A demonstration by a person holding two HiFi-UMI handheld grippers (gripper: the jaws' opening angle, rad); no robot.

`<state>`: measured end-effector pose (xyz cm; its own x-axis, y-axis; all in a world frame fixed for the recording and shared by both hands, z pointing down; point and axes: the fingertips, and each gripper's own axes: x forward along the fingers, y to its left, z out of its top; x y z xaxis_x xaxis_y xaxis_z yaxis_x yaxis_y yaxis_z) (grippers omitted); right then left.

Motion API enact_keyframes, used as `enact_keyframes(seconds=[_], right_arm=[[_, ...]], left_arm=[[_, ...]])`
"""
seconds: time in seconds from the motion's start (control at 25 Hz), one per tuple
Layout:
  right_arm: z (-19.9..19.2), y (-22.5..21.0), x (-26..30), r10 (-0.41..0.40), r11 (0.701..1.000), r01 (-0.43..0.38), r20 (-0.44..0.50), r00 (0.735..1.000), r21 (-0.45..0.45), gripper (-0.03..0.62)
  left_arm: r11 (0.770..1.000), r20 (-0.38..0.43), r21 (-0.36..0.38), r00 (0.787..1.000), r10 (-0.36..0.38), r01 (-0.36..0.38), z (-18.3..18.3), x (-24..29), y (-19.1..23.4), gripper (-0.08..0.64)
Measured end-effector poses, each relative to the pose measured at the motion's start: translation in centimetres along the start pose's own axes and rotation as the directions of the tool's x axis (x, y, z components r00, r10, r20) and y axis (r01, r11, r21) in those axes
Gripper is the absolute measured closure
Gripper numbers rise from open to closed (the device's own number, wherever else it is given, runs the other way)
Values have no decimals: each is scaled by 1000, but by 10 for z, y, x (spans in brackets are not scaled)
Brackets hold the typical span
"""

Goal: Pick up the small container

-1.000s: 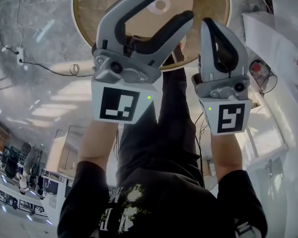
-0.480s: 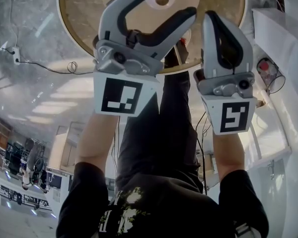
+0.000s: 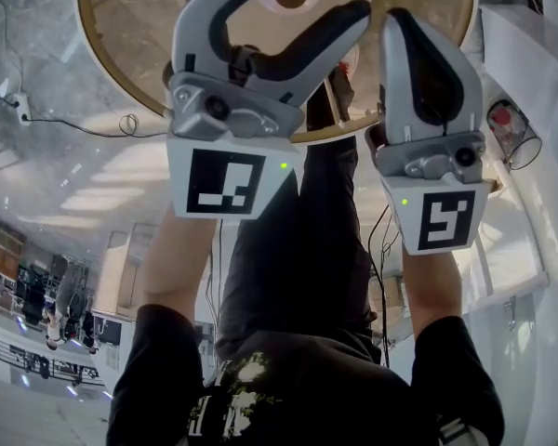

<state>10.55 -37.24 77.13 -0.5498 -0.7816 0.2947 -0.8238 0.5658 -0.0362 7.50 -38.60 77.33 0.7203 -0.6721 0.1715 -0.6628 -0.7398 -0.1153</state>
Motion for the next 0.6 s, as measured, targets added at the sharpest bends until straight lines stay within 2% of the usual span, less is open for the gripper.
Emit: enact_keyframes(seconds=[0.6], right_arm=[[-34,6,6,7,1000,-8,-29,1000,-12,595]], left_arm=[[1000,-32,-13,999,2,-2,-48,3,-6,324]])
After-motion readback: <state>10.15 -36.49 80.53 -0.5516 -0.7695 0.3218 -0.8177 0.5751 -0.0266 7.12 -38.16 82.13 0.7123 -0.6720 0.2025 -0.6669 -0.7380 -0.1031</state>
